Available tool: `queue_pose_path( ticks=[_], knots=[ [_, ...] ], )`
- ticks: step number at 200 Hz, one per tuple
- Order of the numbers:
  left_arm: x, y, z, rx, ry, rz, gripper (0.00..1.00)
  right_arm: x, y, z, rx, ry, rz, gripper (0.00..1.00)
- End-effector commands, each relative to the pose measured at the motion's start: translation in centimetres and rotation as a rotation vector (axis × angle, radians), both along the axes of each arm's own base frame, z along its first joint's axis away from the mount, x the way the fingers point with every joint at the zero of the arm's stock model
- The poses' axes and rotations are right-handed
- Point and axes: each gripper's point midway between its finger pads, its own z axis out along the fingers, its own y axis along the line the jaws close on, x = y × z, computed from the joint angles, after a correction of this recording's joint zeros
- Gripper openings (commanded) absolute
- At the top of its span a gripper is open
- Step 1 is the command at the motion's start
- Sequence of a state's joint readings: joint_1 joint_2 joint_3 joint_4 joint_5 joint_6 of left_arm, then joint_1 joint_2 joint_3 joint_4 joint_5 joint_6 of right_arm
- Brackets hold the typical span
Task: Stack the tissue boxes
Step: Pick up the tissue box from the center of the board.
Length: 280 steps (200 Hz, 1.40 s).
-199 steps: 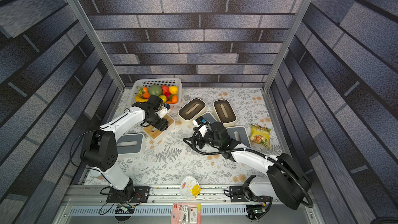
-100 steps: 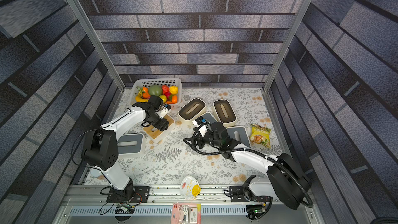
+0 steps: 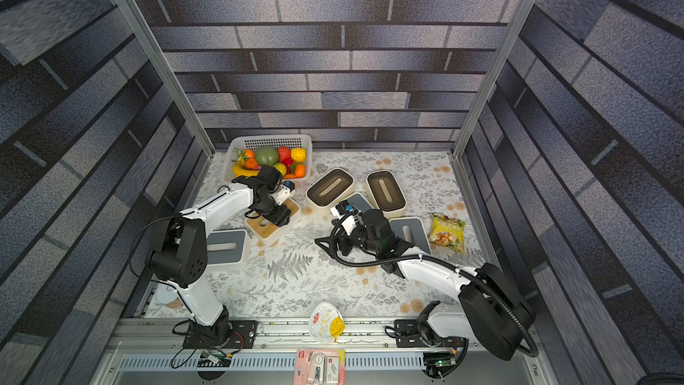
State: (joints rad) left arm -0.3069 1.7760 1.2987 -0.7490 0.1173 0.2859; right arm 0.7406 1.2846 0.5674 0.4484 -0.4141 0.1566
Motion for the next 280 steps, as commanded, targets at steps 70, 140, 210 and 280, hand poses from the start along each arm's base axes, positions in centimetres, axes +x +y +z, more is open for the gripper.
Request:
queue_pose_path(
  ticks=[70, 140, 210, 280],
  knots=[
    [-0.6, -0.3, -1.1, 0.008, 0.034, -0.041, 0.65, -0.3, 0.6, 0.7, 0.003, -0.012, 0.030, 1.00],
    [-0.8, -0.5, -1.3, 0.023, 0.041, -0.051, 0.60, -0.3, 0.6, 0.8, 0.000, -0.014, 0.029, 1.00],
    [-1.0, -0.5, -1.4, 0.043, 0.046, -0.061, 0.54, -0.4, 0.4, 1.0, -0.001, -0.024, 0.027, 1.00],
    [-0.8, -1.1, 1.4, 0.017, -0.012, -0.072, 0.46, 0.2, -0.7, 0.9, -0.051, -0.083, -0.025, 1.00]
  ],
)
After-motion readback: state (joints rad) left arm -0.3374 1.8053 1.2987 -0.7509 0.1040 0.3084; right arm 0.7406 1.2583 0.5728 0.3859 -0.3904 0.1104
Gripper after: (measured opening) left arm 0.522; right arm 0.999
